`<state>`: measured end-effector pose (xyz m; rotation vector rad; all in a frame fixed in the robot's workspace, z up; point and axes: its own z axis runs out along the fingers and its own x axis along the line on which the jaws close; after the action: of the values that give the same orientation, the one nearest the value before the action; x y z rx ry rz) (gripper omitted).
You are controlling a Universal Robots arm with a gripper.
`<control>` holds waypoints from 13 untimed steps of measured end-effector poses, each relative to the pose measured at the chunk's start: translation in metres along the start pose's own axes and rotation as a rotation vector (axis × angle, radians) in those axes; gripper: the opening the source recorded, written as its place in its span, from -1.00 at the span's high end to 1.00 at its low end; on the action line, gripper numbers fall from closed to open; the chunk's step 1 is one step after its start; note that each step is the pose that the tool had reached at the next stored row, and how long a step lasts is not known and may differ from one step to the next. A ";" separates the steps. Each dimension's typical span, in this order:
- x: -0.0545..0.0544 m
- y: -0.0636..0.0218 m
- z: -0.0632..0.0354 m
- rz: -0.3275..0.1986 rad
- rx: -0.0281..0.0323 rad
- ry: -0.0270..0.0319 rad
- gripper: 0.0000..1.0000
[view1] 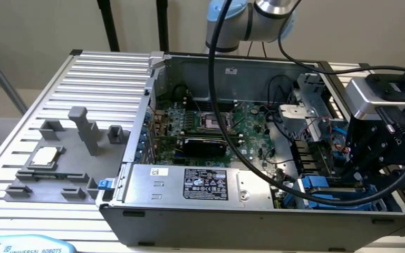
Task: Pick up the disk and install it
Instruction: 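Insert the first disk wire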
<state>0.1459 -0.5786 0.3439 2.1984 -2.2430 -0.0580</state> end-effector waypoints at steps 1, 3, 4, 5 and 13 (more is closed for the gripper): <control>-0.001 0.0000 0.0000 0.001 0.0001 0.0028 0.65; -0.002 0.0000 0.0001 0.002 0.0002 0.0058 0.65; -0.002 0.0000 0.0001 0.003 0.0002 0.0071 0.65; -0.003 0.0000 0.0002 0.003 0.0002 0.0084 0.65; -0.005 -0.0002 0.0014 0.006 0.0005 0.0175 0.65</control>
<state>0.1461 -0.5732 0.3426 2.1832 -2.2413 -0.0380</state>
